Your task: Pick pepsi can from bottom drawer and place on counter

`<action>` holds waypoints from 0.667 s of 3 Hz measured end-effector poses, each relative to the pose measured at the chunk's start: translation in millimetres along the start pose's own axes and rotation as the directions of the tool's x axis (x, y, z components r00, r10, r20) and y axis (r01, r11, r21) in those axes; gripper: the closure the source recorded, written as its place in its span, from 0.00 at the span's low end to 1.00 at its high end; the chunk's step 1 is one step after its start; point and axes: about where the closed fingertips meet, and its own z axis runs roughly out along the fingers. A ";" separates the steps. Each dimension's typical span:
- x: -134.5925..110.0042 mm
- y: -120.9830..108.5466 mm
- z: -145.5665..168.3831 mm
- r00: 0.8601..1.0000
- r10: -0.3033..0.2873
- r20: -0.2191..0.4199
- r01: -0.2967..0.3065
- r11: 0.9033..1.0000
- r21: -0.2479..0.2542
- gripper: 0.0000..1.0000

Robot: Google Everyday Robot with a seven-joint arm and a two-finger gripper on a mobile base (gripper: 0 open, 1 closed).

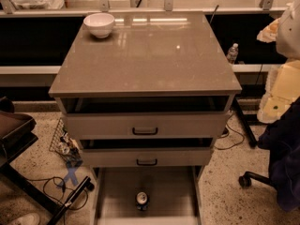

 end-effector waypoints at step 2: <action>-0.9 -2.4 10.4 0.999 0.014 0.040 -0.014 1.000 -0.011 0.00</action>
Offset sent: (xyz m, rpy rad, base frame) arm 0.0144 0.0026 -0.0275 0.1099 0.0233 -0.0001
